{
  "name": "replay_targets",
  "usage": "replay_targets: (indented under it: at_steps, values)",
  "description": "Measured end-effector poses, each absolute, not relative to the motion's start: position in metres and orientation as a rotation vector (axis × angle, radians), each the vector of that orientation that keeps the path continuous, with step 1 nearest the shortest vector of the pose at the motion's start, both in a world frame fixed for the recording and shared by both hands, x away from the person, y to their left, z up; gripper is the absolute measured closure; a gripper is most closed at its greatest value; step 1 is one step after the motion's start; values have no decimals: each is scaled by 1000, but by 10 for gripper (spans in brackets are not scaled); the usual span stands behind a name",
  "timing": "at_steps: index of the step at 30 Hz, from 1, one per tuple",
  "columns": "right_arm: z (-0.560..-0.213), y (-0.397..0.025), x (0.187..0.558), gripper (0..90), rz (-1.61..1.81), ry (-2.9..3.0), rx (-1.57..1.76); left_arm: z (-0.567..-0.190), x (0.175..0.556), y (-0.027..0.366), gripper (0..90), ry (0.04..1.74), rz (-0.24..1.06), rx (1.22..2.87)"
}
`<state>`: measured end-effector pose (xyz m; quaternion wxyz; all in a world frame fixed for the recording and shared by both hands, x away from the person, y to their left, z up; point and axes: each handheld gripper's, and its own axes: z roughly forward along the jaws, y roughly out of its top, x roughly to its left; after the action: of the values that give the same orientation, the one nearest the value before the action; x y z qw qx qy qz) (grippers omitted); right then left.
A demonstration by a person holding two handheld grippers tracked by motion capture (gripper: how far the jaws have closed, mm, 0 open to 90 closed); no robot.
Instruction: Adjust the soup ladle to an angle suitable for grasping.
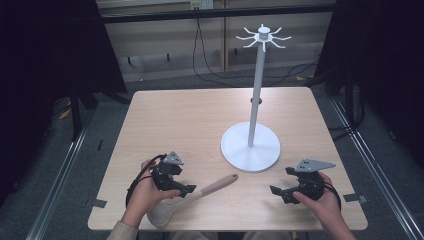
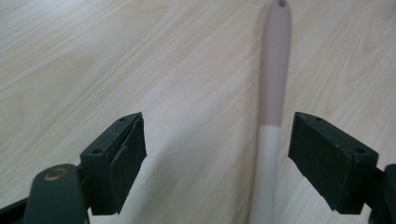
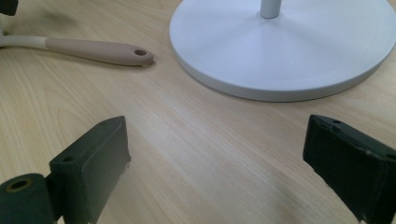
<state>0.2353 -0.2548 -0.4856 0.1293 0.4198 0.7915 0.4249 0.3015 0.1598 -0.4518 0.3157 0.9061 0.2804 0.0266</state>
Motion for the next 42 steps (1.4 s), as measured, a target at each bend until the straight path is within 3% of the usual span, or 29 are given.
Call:
replay_targets:
  at_steps: [6, 10, 11, 13, 14, 16, 18, 20, 35, 42]
  values:
    - [-485, -256, 236, 68, 1241, 2296, 1223, -450, 295, 145, 261, 679, 11, 2386]
    - [-486, -255, 236, 68, 1237, 2303, 1223, -451, 292, 138, 398, 658, -33, 2385]
    - [-486, -255, 236, 68, 1237, 2303, 1223, -452, 291, 136, 398, 650, -39, 2394]
    - [-486, -255, 236, 68, 1237, 2299, 1224, -452, 289, 132, 480, 634, -32, 2389]
    - [-486, -255, 235, 68, 1237, 2300, 1231, -452, 288, 128, 582, 610, -37, 2403]
    - [-486, -256, 235, 68, 1237, 2298, 1231, -452, 287, 127, 617, 616, -40, 2395]
    - [-486, -257, 235, 69, 1241, 2300, 1222, -453, 286, 123, 747, 642, -82, 2386]
    - [-486, -256, 235, 68, 1241, 2300, 1221, -454, 284, 120, 819, 652, -122, 2398]
    - [-486, -256, 235, 69, 1240, 2304, 1223, -470, 281, 105, 873, 581, -99, 2565]
    - [-485, -256, 235, 69, 1240, 2300, 1222, -474, 281, 104, 900, 678, -46, 2549]
